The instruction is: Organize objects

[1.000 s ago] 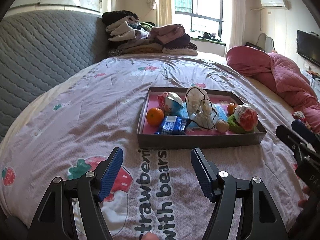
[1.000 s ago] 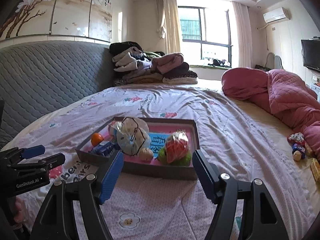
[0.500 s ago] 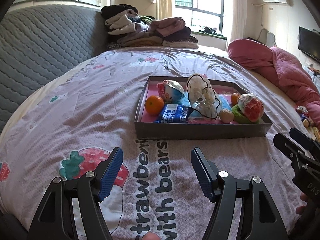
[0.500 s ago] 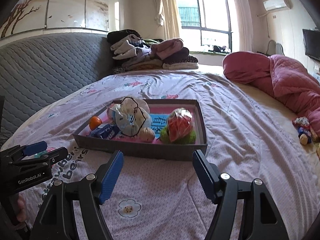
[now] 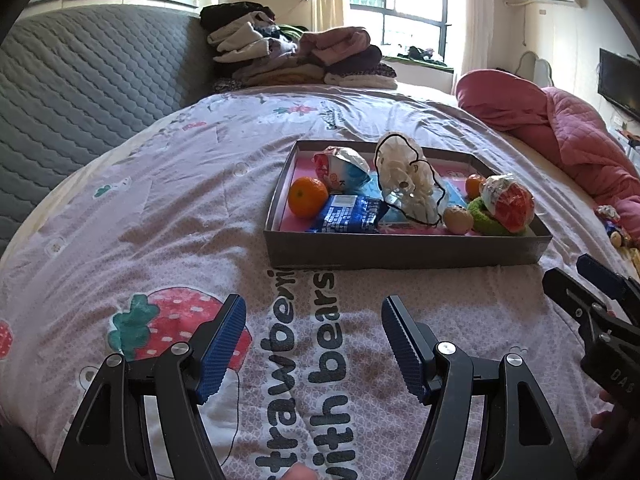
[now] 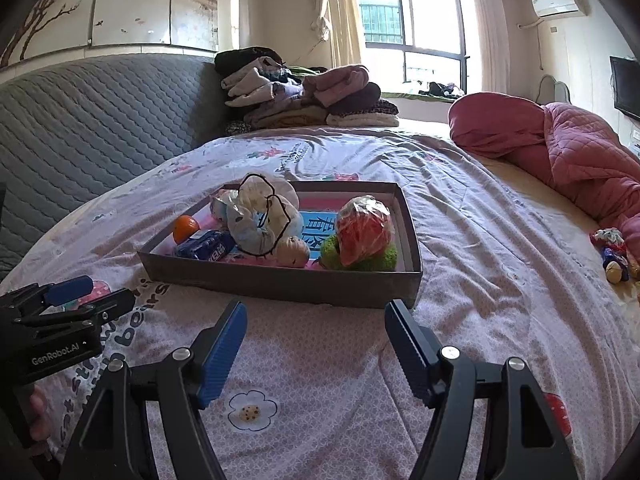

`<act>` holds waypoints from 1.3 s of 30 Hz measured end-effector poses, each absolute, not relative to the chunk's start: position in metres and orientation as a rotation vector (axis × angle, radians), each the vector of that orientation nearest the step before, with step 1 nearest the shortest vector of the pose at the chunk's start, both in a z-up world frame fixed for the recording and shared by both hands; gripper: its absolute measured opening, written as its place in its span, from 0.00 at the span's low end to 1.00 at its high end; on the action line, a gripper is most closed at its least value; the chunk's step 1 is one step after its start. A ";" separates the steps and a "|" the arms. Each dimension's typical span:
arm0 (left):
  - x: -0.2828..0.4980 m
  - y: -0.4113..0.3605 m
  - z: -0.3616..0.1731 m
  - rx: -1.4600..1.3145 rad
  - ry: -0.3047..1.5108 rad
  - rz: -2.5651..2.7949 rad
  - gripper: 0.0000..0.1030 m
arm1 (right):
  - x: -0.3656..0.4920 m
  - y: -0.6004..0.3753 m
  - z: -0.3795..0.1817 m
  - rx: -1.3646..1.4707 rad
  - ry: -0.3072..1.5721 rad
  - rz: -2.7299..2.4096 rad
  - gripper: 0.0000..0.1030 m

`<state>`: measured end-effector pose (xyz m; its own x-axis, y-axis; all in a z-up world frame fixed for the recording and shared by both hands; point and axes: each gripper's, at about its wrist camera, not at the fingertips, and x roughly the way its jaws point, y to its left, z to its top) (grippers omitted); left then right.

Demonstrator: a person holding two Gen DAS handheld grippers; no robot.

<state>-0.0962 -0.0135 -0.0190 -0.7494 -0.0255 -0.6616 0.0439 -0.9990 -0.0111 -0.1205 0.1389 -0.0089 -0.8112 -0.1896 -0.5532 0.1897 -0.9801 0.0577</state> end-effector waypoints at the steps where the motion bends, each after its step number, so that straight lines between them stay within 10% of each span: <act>1: -0.097 -0.013 -0.019 1.100 0.039 -2.903 0.70 | -0.121 0.139 -0.009 0.861 -0.001 -2.816 0.69; 39: -0.102 -0.012 -0.030 1.172 0.027 -2.892 0.70 | -0.124 0.137 -0.019 0.923 0.029 -2.801 0.69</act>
<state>-0.1015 -0.0121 -0.0301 -0.7178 -0.0131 -0.6961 0.0260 -0.9996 -0.0080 -0.1244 0.1375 -0.0195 -0.7872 -0.1757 -0.5911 0.1879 -0.9813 0.0415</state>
